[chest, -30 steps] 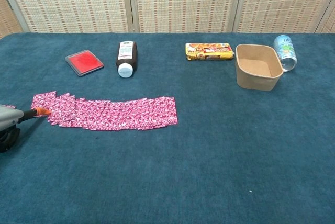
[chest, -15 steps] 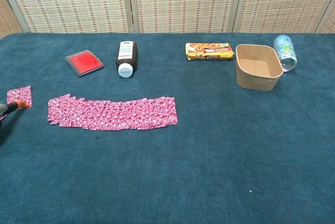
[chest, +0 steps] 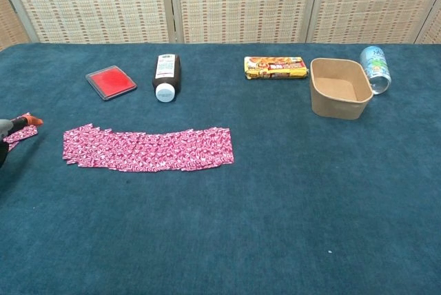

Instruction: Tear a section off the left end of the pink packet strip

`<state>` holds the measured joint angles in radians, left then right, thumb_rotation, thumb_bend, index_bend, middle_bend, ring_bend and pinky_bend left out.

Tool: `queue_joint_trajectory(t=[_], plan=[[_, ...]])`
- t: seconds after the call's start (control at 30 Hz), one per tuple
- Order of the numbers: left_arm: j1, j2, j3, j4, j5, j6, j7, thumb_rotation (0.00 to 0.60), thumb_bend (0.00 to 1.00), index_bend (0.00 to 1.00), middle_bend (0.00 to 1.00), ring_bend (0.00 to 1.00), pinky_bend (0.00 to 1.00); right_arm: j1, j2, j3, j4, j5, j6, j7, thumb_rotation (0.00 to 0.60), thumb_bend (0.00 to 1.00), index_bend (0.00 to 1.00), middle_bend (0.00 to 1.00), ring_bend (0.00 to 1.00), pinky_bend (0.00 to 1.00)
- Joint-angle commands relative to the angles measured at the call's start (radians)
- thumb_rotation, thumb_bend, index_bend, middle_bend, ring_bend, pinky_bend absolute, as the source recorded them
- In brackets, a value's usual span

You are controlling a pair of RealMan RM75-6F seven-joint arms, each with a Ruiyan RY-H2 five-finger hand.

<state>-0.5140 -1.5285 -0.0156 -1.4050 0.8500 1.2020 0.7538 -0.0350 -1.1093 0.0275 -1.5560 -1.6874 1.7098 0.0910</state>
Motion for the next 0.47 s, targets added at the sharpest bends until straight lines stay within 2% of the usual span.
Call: queue_joint_trajectory(t=[0.03,0.1,0.2,0.3,0.37,0.47], plan=[[0.059,0.097,0.041,-0.124,0.199,0.082,-0.164,0.600,0.84,0.03,0.75,0.71,0.69,0.002,0.002,0.001,-0.003,0.005,-0.006,-0.002,0.600,0.23,0.00,0.00,0.00,0.28],[0.100,0.142,0.068,-0.148,0.306,0.148,-0.255,0.600,0.83,0.06,0.74,0.71,0.69,0.003,0.006,0.000,-0.006,0.006,-0.009,-0.001,0.600,0.23,0.00,0.00,0.00,0.28],[0.166,0.180,0.087,-0.141,0.418,0.252,-0.401,0.600,0.78,0.10,0.63,0.68,0.69,0.002,0.003,0.002,-0.005,0.007,-0.005,-0.003,0.600,0.23,0.00,0.00,0.00,0.28],[0.217,0.210,0.096,-0.119,0.483,0.324,-0.496,0.600,0.69,0.11,0.47,0.55,0.67,0.003,0.002,0.000,-0.006,0.006,-0.011,-0.010,0.600,0.23,0.00,0.00,0.00,0.28],[0.239,0.228,0.101,-0.112,0.506,0.351,-0.505,0.600,0.63,0.11,0.36,0.44,0.63,0.004,0.000,-0.001,-0.006,0.007,-0.014,-0.016,0.600,0.23,0.00,0.00,0.00,0.28],[0.267,0.252,0.108,-0.108,0.537,0.379,-0.504,0.600,0.61,0.11,0.27,0.34,0.57,0.006,-0.003,0.000,-0.008,0.011,-0.021,-0.026,0.600,0.23,0.00,0.00,0.00,0.28]])
